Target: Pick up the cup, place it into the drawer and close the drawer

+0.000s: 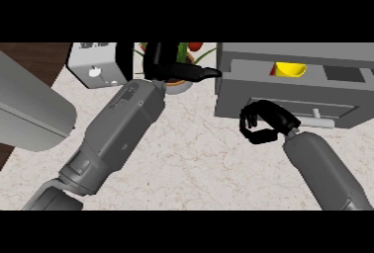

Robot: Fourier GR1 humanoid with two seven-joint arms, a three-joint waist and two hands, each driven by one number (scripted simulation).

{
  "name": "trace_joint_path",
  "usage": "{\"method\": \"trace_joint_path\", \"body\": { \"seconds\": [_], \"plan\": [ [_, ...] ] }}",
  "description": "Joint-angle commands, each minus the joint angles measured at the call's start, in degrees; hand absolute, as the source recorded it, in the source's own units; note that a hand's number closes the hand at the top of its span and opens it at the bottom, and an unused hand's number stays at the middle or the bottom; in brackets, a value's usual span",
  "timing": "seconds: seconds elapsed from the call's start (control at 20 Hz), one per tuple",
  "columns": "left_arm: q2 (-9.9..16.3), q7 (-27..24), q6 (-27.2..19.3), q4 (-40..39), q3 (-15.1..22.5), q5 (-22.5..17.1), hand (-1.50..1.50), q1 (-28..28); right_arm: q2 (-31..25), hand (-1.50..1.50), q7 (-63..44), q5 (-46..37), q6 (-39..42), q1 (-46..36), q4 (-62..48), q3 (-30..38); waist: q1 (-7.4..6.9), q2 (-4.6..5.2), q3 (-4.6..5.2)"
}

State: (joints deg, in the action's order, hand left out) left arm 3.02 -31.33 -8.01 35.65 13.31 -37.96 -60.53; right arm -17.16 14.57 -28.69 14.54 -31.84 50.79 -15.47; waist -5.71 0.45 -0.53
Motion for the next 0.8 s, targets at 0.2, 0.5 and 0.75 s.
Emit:
{"method": "trace_joint_path", "body": {
  "seconds": [0.2, 0.5, 0.75],
  "plan": [
    [5.4, 1.6, 3.2, 2.9, -0.3, -0.7, -1.5, 8.1, -2.7, 1.5, 7.1, 3.1, -5.2, -12.2, -14.5, 10.2, -2.97, 1.47, 0.23],
    [6.7, 3.9, 4.9, 6.5, 0.9, -0.7, -1.5, 10.1, -5.6, 1.5, 4.2, 5.0, -5.8, -18.2, -19.3, 14.6, -5.51, 1.82, 0.22],
    [6.7, 4.2, 5.4, 7.7, 1.2, -0.6, -1.5, 10.1, -7.6, 1.5, 3.0, 7.3, -3.3, -20.5, -18.3, 16.6, -6.17, 2.33, 0.25]
  ]
}}
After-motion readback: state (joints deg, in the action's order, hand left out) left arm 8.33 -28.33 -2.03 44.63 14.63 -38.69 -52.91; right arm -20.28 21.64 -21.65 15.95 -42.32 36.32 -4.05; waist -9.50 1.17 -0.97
